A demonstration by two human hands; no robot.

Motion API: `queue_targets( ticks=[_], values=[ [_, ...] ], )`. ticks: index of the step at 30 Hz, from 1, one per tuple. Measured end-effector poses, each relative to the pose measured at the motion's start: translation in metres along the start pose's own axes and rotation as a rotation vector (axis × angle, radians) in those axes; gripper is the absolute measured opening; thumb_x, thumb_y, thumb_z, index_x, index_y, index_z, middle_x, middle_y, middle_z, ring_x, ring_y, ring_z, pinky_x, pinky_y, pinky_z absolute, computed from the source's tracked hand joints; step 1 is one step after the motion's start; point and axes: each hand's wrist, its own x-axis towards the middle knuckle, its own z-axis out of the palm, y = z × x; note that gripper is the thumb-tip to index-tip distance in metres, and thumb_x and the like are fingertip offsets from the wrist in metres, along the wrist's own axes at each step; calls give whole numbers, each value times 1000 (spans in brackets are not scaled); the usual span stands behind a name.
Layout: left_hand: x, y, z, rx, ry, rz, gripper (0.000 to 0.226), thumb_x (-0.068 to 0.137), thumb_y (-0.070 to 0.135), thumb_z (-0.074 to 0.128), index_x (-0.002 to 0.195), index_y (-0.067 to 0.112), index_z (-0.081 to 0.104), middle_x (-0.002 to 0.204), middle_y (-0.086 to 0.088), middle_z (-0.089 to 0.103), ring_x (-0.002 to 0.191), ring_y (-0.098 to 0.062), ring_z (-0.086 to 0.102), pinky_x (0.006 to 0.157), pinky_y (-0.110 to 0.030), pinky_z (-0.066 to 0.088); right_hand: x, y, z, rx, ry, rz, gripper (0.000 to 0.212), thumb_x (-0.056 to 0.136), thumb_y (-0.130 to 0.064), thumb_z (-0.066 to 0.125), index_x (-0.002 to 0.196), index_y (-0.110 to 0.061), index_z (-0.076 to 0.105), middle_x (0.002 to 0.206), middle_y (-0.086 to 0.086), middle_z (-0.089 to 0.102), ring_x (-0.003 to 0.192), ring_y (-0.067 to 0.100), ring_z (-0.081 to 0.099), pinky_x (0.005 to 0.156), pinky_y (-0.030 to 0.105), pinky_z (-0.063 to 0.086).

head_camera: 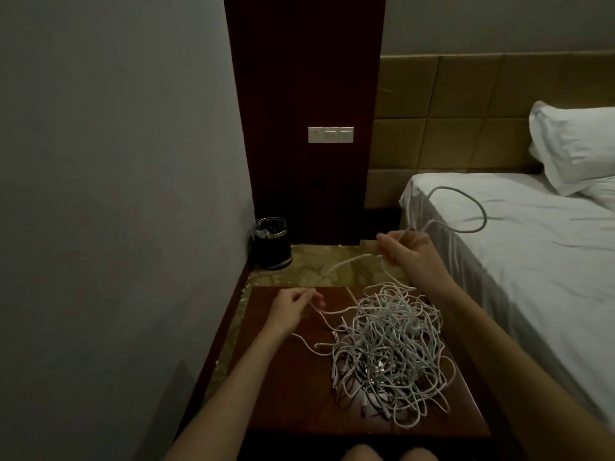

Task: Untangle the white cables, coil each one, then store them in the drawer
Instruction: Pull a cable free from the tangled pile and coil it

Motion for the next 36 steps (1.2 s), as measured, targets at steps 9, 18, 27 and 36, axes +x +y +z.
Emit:
queue_targets(
  ticks=[9, 18, 27, 36],
  values=[
    [-14, 104, -1, -121, -88, 282, 23, 99, 19, 53, 91, 10, 73, 89, -9, 74, 88, -20, 71, 81, -30, 58, -9, 36, 33, -566, -412, 82, 15, 89, -25, 68, 101, -27, 59, 65, -13, 46, 56, -2, 44, 54, 9, 38],
    [-2, 71, 48, -122, -118, 201, 33, 99, 4, 43, 129, 17, 50, 119, 6, 57, 117, -15, 54, 92, -24, 46, 14, 12, 9, -167, -92, 132, 33, 100, -20, 49, 73, -15, 67, 66, 4, 63, 59, 11, 59, 61, 24, 47],
    [9, 43, 69, -70, -171, 17, 30, 104, 24, 42, 98, 10, 68, 90, -8, 72, 75, -14, 68, 65, -22, 54, 10, -48, -1, 62, -138, -101, 27, 100, -16, 47, 84, -18, 69, 70, 7, 58, 71, 16, 61, 71, 26, 54],
    [-5, 85, -23, -408, -200, -42, 23, 101, 12, 45, 104, 4, 66, 63, 1, 52, 51, -8, 57, 60, -26, 54, -9, 18, -19, -89, 59, 212, 22, 98, -17, 53, 82, -22, 68, 73, 0, 64, 68, 12, 60, 56, 21, 43]
  ],
)
